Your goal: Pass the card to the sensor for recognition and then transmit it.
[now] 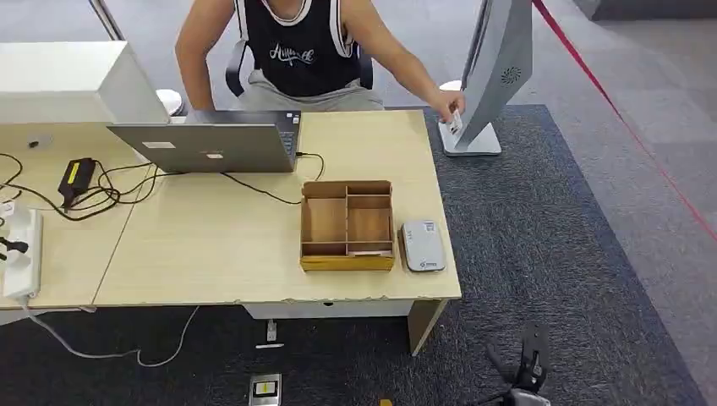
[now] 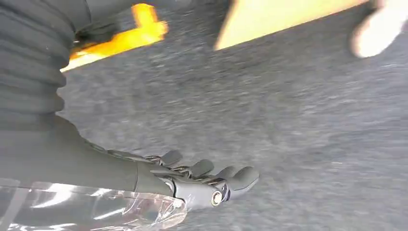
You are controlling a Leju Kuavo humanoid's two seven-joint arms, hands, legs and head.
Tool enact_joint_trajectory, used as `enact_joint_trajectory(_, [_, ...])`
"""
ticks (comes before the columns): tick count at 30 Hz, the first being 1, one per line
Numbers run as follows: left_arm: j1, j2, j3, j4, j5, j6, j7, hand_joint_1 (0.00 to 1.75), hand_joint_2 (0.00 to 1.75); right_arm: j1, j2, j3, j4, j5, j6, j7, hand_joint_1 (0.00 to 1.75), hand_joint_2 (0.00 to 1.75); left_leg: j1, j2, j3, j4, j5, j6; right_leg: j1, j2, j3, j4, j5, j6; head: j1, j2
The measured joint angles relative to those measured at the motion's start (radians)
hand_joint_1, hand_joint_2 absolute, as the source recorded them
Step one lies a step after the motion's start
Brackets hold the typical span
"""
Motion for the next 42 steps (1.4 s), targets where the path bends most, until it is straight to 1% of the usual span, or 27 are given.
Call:
enact_joint_trajectory(3, [0.0, 0.0, -0.002, 0.0, -0.002, 0.0, 0.002, 0.0, 1.75, -0.031, -0.003, 0.0, 0.003, -0.021, -0.01, -0.083, 0.0, 1.75, 0.0, 0.0, 0.0, 0.0, 0.0, 0.0, 0.0, 0.0, 0.0, 0.0, 0.0, 0.0, 0.0, 0.0])
enact_joint_trajectory(5, [0.0, 0.0, -0.003, 0.0, -0.003, 0.0, 0.005, 0.0, 1.75, -0.056, -0.007, -0.001, 0.005, -0.043, -0.024, -0.173, 0.0, 1.75, 0.0, 0.0, 0.0, 0.0, 0.0, 0.0, 0.0, 0.0, 0.0, 0.0, 0.0, 0.0, 0.0, 0.0])
enact_joint_trajectory(6, [0.0, 0.0, -0.004, 0.0, -0.003, 0.0, 0.005, 0.0, 1.75, -0.071, -0.009, -0.001, 0.006, -0.05, -0.021, -0.189, 0.0, 1.75, 0.0, 0.0, 0.0, 0.0, 0.0, 0.0, 0.0, 0.0, 0.0, 0.0, 0.001, 0.0, 0.0, 0.0])
enact_joint_trajectory(8, [0.0, 0.0, -0.009, 0.0, -0.002, 0.0, 0.005, 0.0, 1.75, -0.108, -0.011, -0.001, -0.005, -0.073, 0.02, -0.191, 0.0, 1.75, 0.0, 0.0, 0.0, 0.0, 0.0, 0.0, 0.0, 0.0, 0.0, 0.0, 0.001, 0.0, 0.0, 0.0])
enact_joint_trajectory(10, [-0.001, 0.0, -0.016, 0.0, 0.001, 0.0, 0.005, 0.0, 1.75, -0.138, 0.005, 0.001, -0.053, -0.119, 0.084, -0.191, 0.0, 1.75, 0.0, 0.0, 0.0, 0.0, 0.001, 0.0, 0.0, 0.0, 0.0, 0.0, 0.001, 0.0, 0.0, 0.0])
enact_joint_trajectory(13, [0.0, -0.002, -0.021, 0.0, 0.005, 0.0, 0.005, 0.0, 1.75, -0.154, 0.027, 0.005, -0.099, -0.163, 0.117, -0.186, 0.0, 1.75, 0.0, -0.001, 0.0, 0.0, 0.001, 0.0, 0.0, 0.0, 0.0, 0.0, 0.001, 0.0, 0.0, 0.0])
enact_joint_trajectory(14, [-0.001, -0.002, -0.024, 0.0, 0.01, 0.0, 0.005, 0.0, 1.75, -0.15, 0.05, 0.019, -0.138, -0.213, 0.156, -0.161, 0.0, 1.75, 0.0, -0.001, 0.002, 0.001, 0.001, 0.0, 0.0, 0.0, -0.002, -0.001, 0.001, 0.0, 0.0, 0.0])
enact_joint_trajectory(15, [-0.002, -0.002, -0.027, 0.0, 0.016, 0.0, 0.005, 0.0, 1.75, -0.124, 0.065, 0.041, -0.2, -0.3, 0.176, -0.101, 0.0, 1.75, 0.0, 0.0, 0.003, 0.001, 0.001, 0.0, 0.001, 0.0, -0.001, -0.001, 0.0, 0.0, 0.0, 0.0])
enact_joint_trajectory(16, [-0.004, -0.002, -0.031, 0.0, 0.021, 0.0, 0.006, 0.0, 1.75, -0.079, 0.089, 0.086, -0.321, -0.443, 0.169, 0.001, 0.0, 1.75, 0.0, -0.002, 0.005, 0.002, 0.0, 0.001, 0.0, -0.001, 0.003, -0.002, -0.002, 0.003, -0.003, 0.0])
enact_joint_trajectory(17, [-0.005, -0.003, -0.038, 0.0, 0.029, 0.0, 0.008, 0.0, 1.75, -0.014, 0.105, 0.144, -0.437, -0.595, 0.134, 0.13, 0.0, 1.75, -0.001, -0.01, 0.007, 0.003, -0.001, 0.003, -0.001, -0.008, 0.007, -0.003, -0.006, 0.007, -0.005, 0.0])
enact_joint_trajectory(18, [-0.004, -0.003, -0.044, 0.0, 0.034, 0.0, 0.01, 0.0, 1.75, 0.052, 0.085, 0.224, -0.556, -0.801, 0.049, 0.235, 0.0, 1.75, -0.005, -0.02, 0.004, 0.003, -0.002, 0.004, -0.005, -0.018, 0.011, 0.0, -0.009, 0.008, -0.002, 0.0])
enact_joint_trajectory(19, [0.001, -0.003, -0.047, 0.0, 0.037, 0.0, 0.012, 0.0, 1.75, 0.104, 0.051, 0.328, -0.65, -1.014, -0.108, 0.296, 0.0, 1.75, -0.009, -0.02, 0.0, 0.002, -0.002, 0.005, -0.01, -0.019, 0.01, 0.004, -0.009, 0.008, 0.005, 0.0])
enact_joint_trajectory(20, [0.01, -0.003, -0.048, 0.0, 0.039, 0.0, 0.015, 0.0, 1.75, 0.138, 0.033, 0.435, -0.729, -1.167, -0.248, 0.308, 0.0, 1.75, -0.011, -0.013, -0.004, 0.001, -0.002, 0.004, -0.014, -0.012, 0.002, 0.008, -0.006, 0.007, 0.009, 0.0])
enact_joint_trajectory(21, [0.014, 0.0, -0.05, 0.002, 0.039, 0.0, 0.015, 0.0, 1.75, 0.158, 0.004, 0.562, -0.82, -1.263, -0.338, 0.31, 0.0, 1.75, -0.013, 0.007, -0.014, 0.0, -0.006, 0.004, -0.014, 0.009, -0.003, 0.01, -0.001, 0.005, 0.007, 0.0])
enact_joint_trajectory(22, [0.009, 0.003, -0.051, 0.005, 0.039, 0.0, 0.014, 0.0, 1.75, 0.167, 0.003, 0.699, -0.909, -1.311, -0.364, 0.318, 0.0, 1.75, -0.011, 0.026, -0.01, 0.0, -0.009, 0.003, -0.012, 0.028, -0.007, 0.008, 0.001, 0.005, 0.009, 0.0])
enact_joint_trajectory(23, [-0.003, 0.002, -0.053, 0.005, 0.036, 0.0, 0.014, 0.0, 1.75, 0.172, 0.006, 0.811, -0.981, -1.281, -0.353, 0.319, 0.0, 1.75, -0.01, 0.035, -0.005, -0.001, -0.012, 0.004, -0.011, 0.036, -0.004, 0.006, 0.002, 0.004, 0.006, 0.0])
enact_joint_trajectory(24, [-0.014, -0.001, -0.056, 0.005, 0.036, 0.0, 0.013, 0.0, 1.75, 0.181, 0.005, 0.901, -1.038, -1.212, -0.344, 0.329, 0.0, 1.75, -0.01, 0.035, 0.0, 0.0, -0.013, 0.004, -0.01, 0.035, -0.001, 0.004, 0.0, 0.005, 0.002, 0.0])
enact_joint_trajectory(25, [-0.025, -0.003, -0.061, 0.005, 0.036, 0.0, 0.011, 0.0, 1.75, 0.193, 0.01, 0.981, -1.094, -1.103, -0.342, 0.34, 0.0, 1.75, -0.01, 0.029, 0.002, 0.0, -0.011, 0.006, -0.01, 0.031, 0.003, 0.004, -0.002, 0.006, 0.0, 0.0])
enact_joint_trajectory(26, [-0.029, -0.005, -0.067, 0.004, 0.036, 0.0, 0.009, 0.0, 1.75, 0.204, 0.013, 1.063, -1.147, -0.998, -0.34, 0.35, 0.0, 1.75, -0.01, 0.019, 0.0, 0.0, -0.008, 0.005, -0.011, 0.021, 0.005, 0.005, -0.003, 0.007, 0.0, 0.0])
enact_joint_trajectory(27, [-0.028, -0.007, -0.074, 0.004, 0.037, 0.0, 0.009, 0.0, 1.75, 0.202, 0.01, 1.151, -1.195, -0.916, -0.339, 0.352, 0.0, 1.75, -0.01, 0.013, -0.002, 0.0, -0.004, 0.006, -0.011, 0.014, 0.003, 0.005, -0.003, 0.007, -0.002, 0.0])
enact_joint_trajectory(29, [-0.019, -0.008, -0.078, 0.005, 0.04, 0.0, 0.007, 0.0, 1.75, 0.187, 0.005, 1.277, -1.262, -0.851, -0.34, 0.356, 0.0, 1.75, -0.008, 0.003, -0.004, 0.0, 0.0, 0.004, -0.008, 0.006, 0.002, 0.004, -0.001, 0.005, -0.002, 0.0])
enact_joint_trajectory(32, [-0.007, -0.008, -0.087, 0.005, 0.038, 0.0, -0.002, 0.0, 1.75, 0.184, 0.005, 1.43, -1.337, -0.838, -0.34, 0.366, 0.0, 1.75, -0.008, -0.005, -0.007, 0.0, 0.003, 0.004, -0.008, -0.002, 0.002, 0.005, -0.001, 0.005, -0.002, 0.0])
enact_joint_trajectory(35, [-0.006, -0.008, -0.095, 0.005, 0.038, 0.0, -0.003, 0.0, 1.75, 0.176, 0.003, 1.538, -1.385, -0.836, -0.341, 0.368, 0.0, 1.75, -0.008, -0.004, -0.007, 0.0, 0.002, 0.004, -0.008, -0.002, 0.002, 0.005, -0.001, 0.005, -0.001, 0.0])
enact_joint_trajectory(38, [-0.006, -0.008, -0.102, 0.005, 0.038, 0.0, -0.002, 0.0, 1.75, 0.17, -0.003, 1.616, -1.409, -0.831, -0.341, 0.379, 0.0, 1.75, -0.008, -0.004, -0.007, 0.0, 0.002, 0.003, -0.008, -0.002, 0.002, 0.005, -0.002, 0.005, -0.001, 0.0])
enact_joint_trajectory(42, [-0.007, -0.008, -0.114, 0.005, 0.036, 0.0, 0.008, 0.0, 1.75, 0.147, -0.014, 1.7, -1.419, -0.817, -0.341, 0.397, 0.0, 1.75, -0.008, -0.003, -0.008, 0.0, 0.002, 0.004, -0.008, -0.002, 0.001, 0.005, -0.002, 0.005, -0.001, 0.0])
